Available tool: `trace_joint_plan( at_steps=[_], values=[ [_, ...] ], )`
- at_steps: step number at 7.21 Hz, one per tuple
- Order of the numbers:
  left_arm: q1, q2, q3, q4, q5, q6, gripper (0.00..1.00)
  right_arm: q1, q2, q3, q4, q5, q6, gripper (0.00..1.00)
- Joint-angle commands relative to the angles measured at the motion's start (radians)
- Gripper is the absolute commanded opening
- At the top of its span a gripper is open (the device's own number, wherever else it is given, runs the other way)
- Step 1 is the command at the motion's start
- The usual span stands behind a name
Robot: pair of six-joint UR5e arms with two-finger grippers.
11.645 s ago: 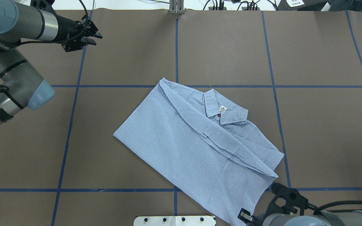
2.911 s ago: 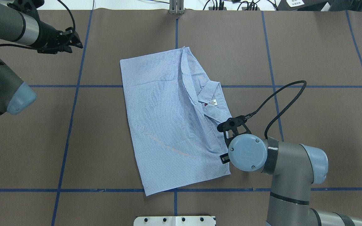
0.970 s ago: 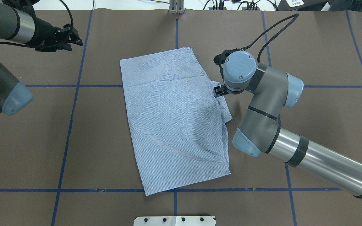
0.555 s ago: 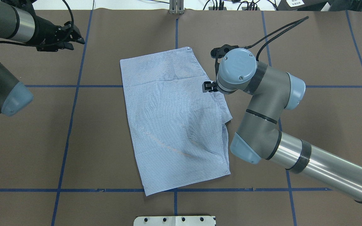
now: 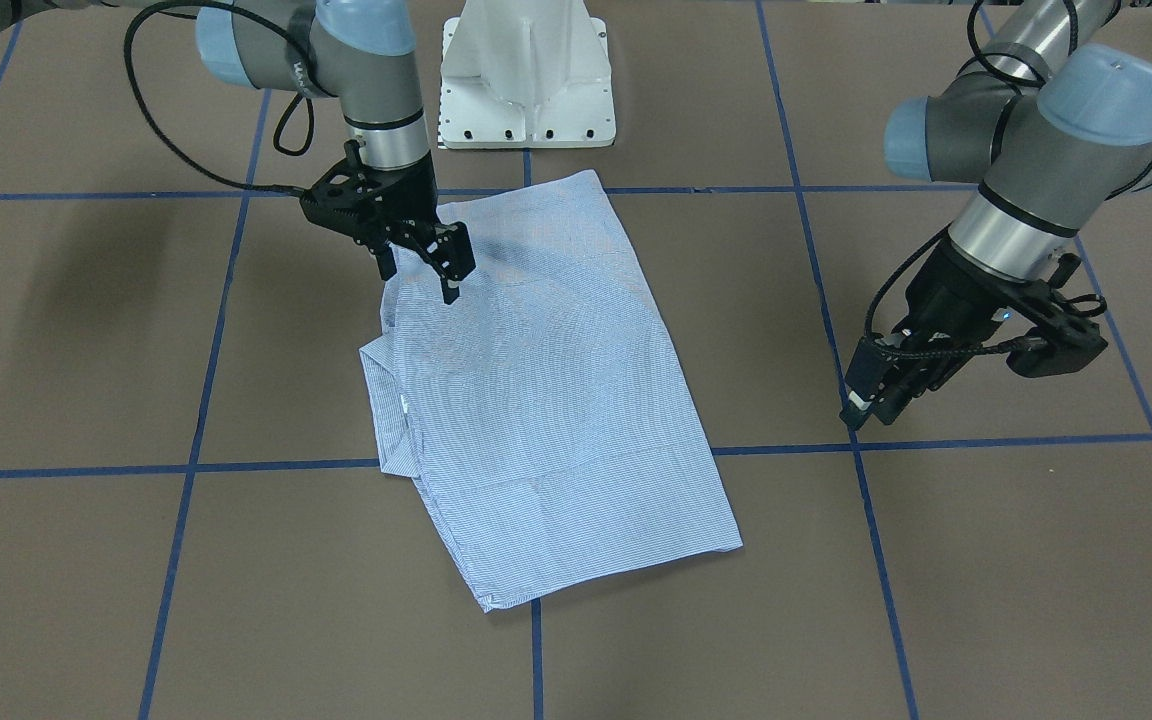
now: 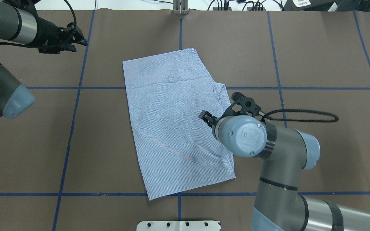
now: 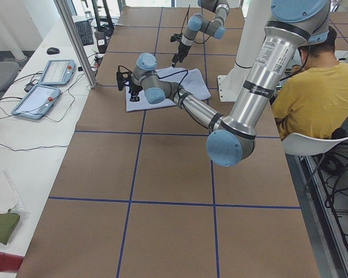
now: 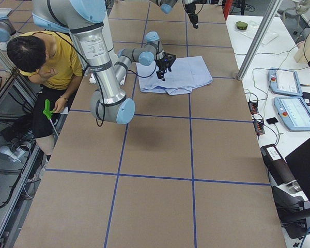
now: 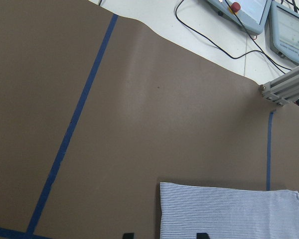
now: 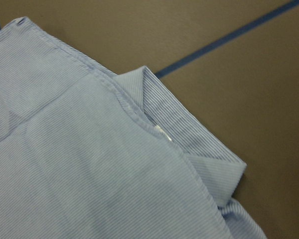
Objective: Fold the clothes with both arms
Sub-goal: 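Move the right gripper to the shirt corner nearest the robot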
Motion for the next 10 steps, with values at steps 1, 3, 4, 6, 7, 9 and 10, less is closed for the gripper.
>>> trace_joint_plan(
  at_steps=[1,3,4,6,7,9,10],
  values=[
    [0.000,0.000,0.002,-0.001,0.004,0.000,0.51,-0.081,-0.077,0.072,0.001,-0.070,0.283,0.95],
    [0.000,-0.003,0.003,0.000,0.003,-0.001,0.51,-0.163,-0.114,0.073,0.001,-0.127,0.394,0.91],
    [0.000,-0.004,0.003,0.000,0.003,-0.001,0.51,-0.183,-0.118,0.068,0.001,-0.156,0.410,0.90],
    [0.002,-0.003,0.003,-0.001,0.003,-0.009,0.52,-0.207,-0.150,0.069,0.000,-0.158,0.413,0.89],
    [0.002,-0.002,0.003,-0.001,0.003,-0.009,0.52,-0.213,-0.154,0.066,0.001,-0.159,0.413,0.89],
    [0.002,-0.003,0.001,-0.001,0.003,-0.009,0.52,-0.234,-0.148,0.054,0.001,-0.158,0.412,0.87],
    [0.002,-0.005,0.001,-0.001,0.003,-0.011,0.52,-0.234,-0.154,0.053,0.001,-0.158,0.412,0.85]
  ],
)
